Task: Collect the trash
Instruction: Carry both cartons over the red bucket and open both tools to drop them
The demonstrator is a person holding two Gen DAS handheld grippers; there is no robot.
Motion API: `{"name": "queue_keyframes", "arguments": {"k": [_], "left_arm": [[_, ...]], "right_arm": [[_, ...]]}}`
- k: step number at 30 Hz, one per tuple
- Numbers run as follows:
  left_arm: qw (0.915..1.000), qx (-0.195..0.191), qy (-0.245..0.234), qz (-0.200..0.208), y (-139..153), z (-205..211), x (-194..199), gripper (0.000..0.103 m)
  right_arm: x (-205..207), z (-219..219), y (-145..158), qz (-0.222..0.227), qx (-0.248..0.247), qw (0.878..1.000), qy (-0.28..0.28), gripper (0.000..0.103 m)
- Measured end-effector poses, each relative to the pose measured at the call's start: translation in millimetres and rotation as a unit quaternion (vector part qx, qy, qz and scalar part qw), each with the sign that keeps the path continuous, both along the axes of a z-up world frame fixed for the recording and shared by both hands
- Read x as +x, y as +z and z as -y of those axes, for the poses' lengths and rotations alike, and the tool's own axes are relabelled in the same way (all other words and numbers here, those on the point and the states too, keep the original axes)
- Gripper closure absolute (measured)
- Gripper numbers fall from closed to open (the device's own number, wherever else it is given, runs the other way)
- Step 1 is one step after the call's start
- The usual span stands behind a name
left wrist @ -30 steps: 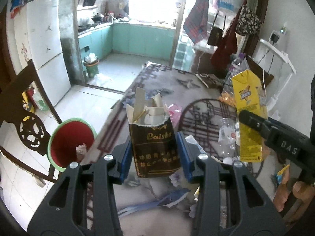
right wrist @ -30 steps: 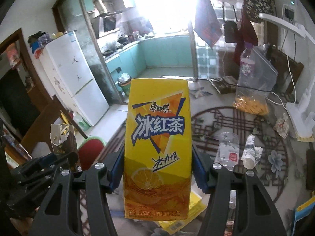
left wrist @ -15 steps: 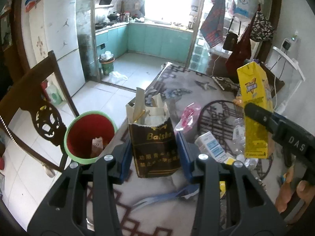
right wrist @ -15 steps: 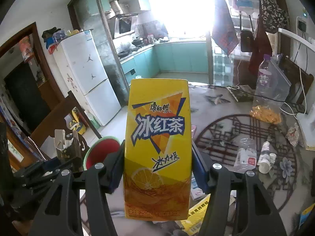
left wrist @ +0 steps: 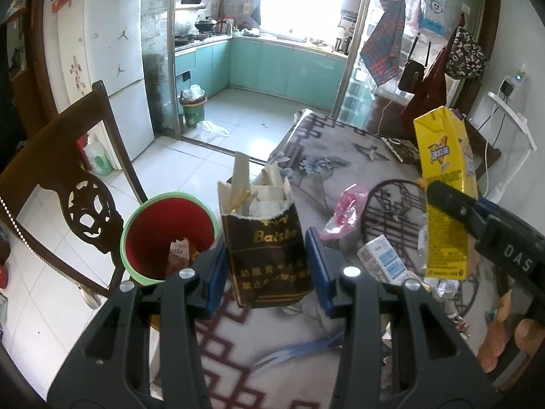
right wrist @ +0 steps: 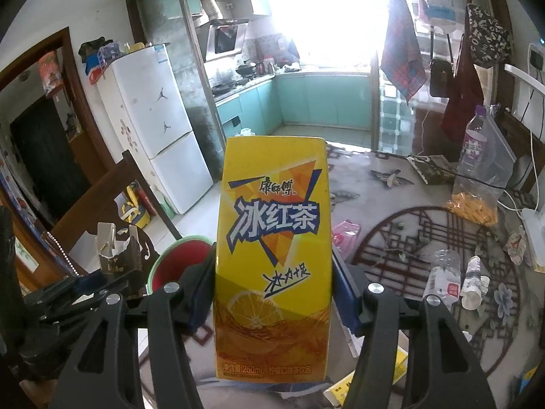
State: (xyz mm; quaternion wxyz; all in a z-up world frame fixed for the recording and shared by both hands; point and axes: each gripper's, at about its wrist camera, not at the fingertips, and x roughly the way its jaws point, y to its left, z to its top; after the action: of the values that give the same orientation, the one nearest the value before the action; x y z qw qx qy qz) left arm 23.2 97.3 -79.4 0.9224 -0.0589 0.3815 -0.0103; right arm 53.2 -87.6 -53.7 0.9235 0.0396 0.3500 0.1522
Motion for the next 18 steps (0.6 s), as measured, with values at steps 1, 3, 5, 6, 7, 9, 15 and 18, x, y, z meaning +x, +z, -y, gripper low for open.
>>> {"name": "queue_keyframes", "arguments": {"k": [1, 3, 5, 6, 7, 9, 15, 18], "left_arm": [[1.0, 0.0, 0.0, -0.001, -0.5, -3.5, 2.5, 0.062], [1.0, -0.001, -0.001, -0.002, -1.7, -9.7, 7.2, 0.062], [1.0, -0.002, -0.001, -0.005, -3.2, -14.8, 10.4, 0.062], [1.0, -0.003, -0.001, -0.006, -4.5, -19.0, 13.6, 0.062], [1.0, -0.003, -0.001, -0.008, -5.6, -23.6, 16.1, 0.062], [0.9999, -0.004, -0.001, -0.01, -7.6, -30.2, 20.8, 0.062], [0.9997, -0.006, 0.003, -0.022, -17.7, -60.6, 38.2, 0.062], [0.9994, -0.008, 0.01, -0.031, -23.7, -79.5, 46.5, 0.062]], "right_arm": [[1.8, -3.1, -1.2, -0.002, 0.0, 1.0, 0.0, 0.045], [5.3, -8.1, -3.1, -0.005, 0.0, 1.0, 0.0, 0.045], [8.6, -13.9, -4.5, -0.007, -0.003, 1.0, 0.0, 0.045], [10.6, -18.2, -5.3, -0.008, -0.004, 1.0, 0.0, 0.045], [12.6, -22.7, -6.0, -0.009, -0.005, 1.0, 0.001, 0.045], [16.0, -30.0, -8.1, -0.012, -0.007, 1.0, 0.002, 0.045], [30.4, -59.3, -18.7, -0.03, -0.013, 0.999, 0.009, 0.045], [39.0, -77.1, -26.3, -0.041, -0.015, 0.999, 0.018, 0.045]]}}
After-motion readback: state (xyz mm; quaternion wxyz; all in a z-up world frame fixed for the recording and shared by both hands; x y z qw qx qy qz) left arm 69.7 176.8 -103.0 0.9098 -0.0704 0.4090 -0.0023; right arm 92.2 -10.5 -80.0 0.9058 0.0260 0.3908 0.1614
